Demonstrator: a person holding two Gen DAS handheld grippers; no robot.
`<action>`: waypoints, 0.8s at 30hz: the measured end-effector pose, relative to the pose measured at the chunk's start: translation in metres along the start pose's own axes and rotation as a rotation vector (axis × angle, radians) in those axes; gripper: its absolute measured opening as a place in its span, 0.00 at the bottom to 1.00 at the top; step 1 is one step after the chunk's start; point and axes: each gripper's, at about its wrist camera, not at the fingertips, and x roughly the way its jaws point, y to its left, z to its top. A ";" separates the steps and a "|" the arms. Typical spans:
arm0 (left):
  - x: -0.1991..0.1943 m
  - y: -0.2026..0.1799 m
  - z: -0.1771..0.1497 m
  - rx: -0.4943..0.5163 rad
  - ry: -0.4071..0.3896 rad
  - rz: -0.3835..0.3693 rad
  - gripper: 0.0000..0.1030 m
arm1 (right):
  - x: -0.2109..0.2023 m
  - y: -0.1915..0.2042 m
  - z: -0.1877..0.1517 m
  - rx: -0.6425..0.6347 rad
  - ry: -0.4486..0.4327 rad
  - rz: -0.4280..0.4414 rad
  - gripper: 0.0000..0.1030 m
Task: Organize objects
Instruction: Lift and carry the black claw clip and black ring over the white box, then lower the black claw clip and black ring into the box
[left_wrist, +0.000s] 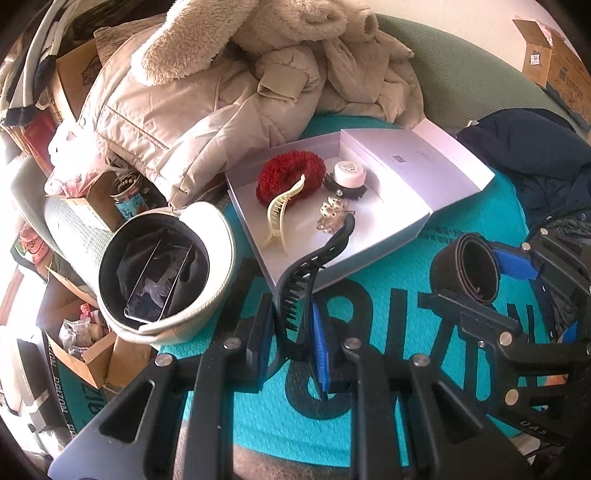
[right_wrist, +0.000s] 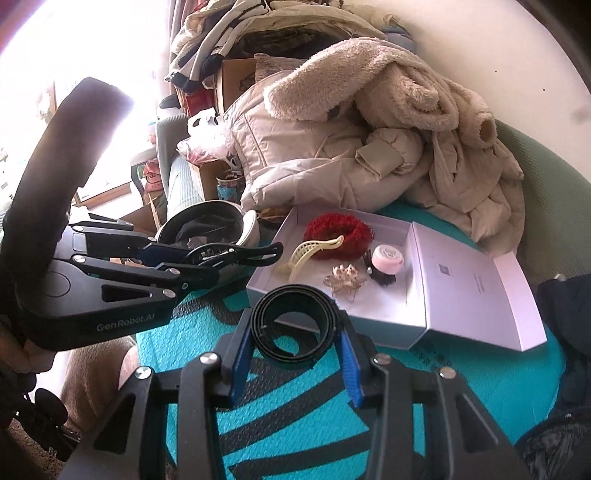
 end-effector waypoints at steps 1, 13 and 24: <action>0.003 0.002 0.002 0.001 0.002 -0.002 0.18 | 0.003 -0.002 0.002 -0.001 0.001 0.001 0.40; 0.064 0.003 0.030 0.017 0.070 -0.012 0.18 | 0.054 -0.033 0.015 0.018 0.044 0.015 0.41; 0.123 -0.002 0.050 0.036 0.125 -0.022 0.18 | 0.100 -0.061 0.019 0.045 0.082 0.007 0.41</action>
